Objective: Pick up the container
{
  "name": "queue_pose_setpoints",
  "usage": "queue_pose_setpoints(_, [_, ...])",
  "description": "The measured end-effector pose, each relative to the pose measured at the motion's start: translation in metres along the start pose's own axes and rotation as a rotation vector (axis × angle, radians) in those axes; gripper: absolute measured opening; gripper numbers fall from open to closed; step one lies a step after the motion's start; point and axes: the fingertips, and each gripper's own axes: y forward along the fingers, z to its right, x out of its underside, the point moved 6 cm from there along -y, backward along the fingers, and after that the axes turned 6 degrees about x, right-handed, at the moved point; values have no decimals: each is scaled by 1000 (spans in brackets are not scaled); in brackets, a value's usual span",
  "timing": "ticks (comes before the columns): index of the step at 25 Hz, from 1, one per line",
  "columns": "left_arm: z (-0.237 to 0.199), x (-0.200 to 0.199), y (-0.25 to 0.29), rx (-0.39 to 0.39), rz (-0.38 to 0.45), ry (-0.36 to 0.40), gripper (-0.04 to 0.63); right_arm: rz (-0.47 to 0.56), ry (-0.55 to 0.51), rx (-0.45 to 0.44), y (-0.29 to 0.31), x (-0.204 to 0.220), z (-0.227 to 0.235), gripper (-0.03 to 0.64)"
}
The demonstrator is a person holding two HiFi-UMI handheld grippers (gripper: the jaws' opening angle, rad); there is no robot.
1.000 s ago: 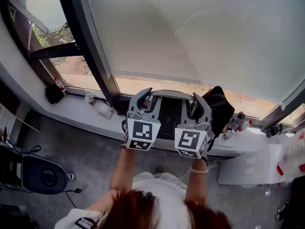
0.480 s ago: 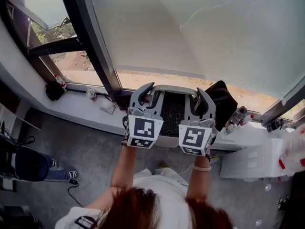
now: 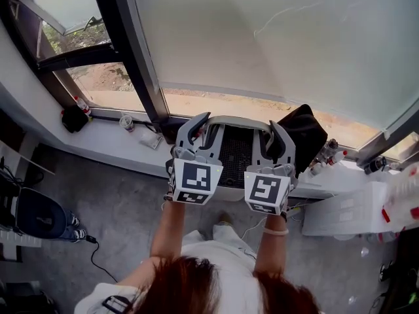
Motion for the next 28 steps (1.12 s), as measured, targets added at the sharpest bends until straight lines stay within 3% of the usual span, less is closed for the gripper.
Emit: queue_pose_setpoints(28, [-25,4,-86,15,72,21,126,44,1,46,-51,-48,-56,115])
